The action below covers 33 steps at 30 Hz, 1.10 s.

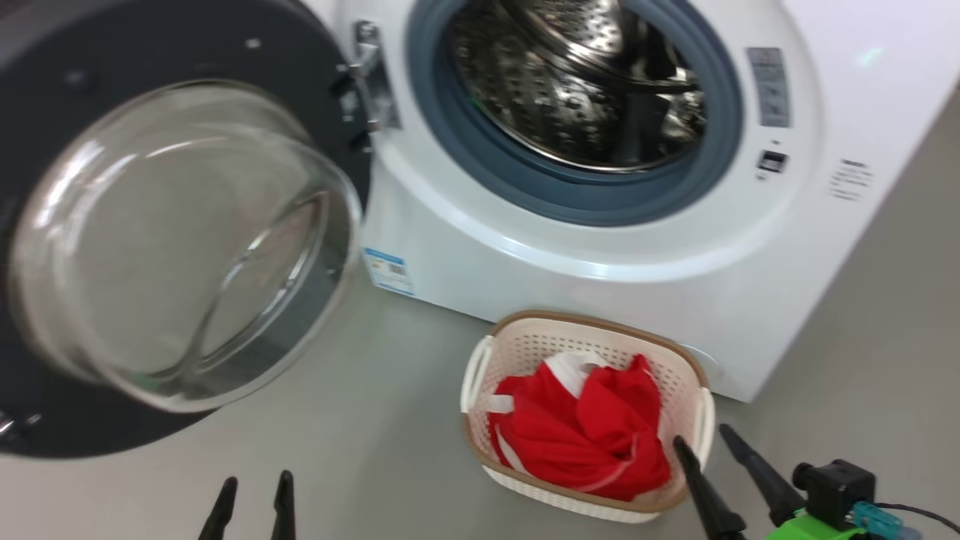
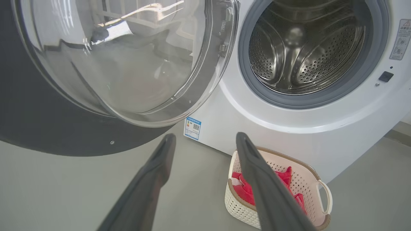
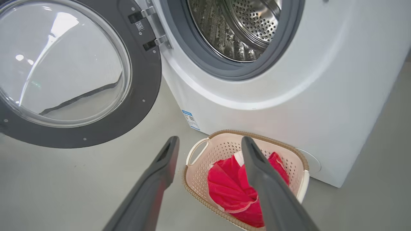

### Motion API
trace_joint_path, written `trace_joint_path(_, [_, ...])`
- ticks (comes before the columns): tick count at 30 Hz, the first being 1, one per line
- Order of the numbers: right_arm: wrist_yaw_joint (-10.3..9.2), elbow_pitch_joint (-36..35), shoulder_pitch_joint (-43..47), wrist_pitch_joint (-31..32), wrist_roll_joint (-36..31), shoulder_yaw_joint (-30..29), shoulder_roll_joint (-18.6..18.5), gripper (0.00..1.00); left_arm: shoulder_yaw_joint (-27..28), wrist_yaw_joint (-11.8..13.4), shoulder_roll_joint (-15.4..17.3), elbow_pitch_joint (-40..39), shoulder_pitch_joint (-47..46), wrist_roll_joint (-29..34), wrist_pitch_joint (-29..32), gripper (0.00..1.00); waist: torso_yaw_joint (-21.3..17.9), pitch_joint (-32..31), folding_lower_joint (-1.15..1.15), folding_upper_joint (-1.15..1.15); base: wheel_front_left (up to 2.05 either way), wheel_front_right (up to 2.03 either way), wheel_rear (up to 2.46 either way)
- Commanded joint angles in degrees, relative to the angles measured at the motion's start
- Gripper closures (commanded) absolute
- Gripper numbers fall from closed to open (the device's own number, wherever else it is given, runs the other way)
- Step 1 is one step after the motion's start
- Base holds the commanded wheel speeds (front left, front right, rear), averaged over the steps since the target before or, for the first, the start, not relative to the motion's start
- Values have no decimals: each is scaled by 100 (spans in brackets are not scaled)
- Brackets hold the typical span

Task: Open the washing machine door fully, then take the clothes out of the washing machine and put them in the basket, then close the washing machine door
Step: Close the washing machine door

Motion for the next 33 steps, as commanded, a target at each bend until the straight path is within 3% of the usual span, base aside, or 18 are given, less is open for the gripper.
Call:
trace_joint_path(1, [37, -84, -240, -37, 33, 261, -36, 0, 225, 96, 31, -214, 11, -91, -46, 0, 424, -147, 0, 0, 0, 0, 0])
trace_joint_path(10, [37, 89, -574, -37, 166, 667, -119, 0, 280, 303, 31, -542, 179, -304, -46, 0, 517, -42, 0, 0, 0, 0, 0])
trace_joint_path(17, [37, 136, -638, -37, 234, 736, -148, 0, 330, 323, 30, -599, 207, -413, -46, 0, 498, -63, 0, 0, 0, 0, 0])
trace_joint_path(18, [37, 138, -626, -37, 239, 724, -145, 0, 343, 308, 30, -609, 190, -447, -46, 7, 489, -80, 0, 0, 0, 0, 0])
trace_joint_path(20, [37, 132, -589, -37, 243, 685, -128, 0, 398, 263, 30, -659, 141, -527, -46, 67, 467, -108, 0, 0, 0, 0, 0])
trace_joint_path(22, [37, 116, -526, -37, 235, 635, -96, 0, 515, 190, 30, -781, 57, -569, -46, 100, 438, -148, 0, 0, 0, 0, 0])
trace_joint_path(29, [37, 27, -232, -37, 163, 377, 67, 0, 1377, -184, 37, -1717, -815, -156, -46, 100, 355, -243, 0, 0, 0, 0, 0])
trace_joint_path(33, [37, -17, -92, -37, 117, 262, 141, 0, 1868, -350, 343, -2145, -1706, -60, -46, 100, 322, -268, 0, 0, 0, 0, 0])
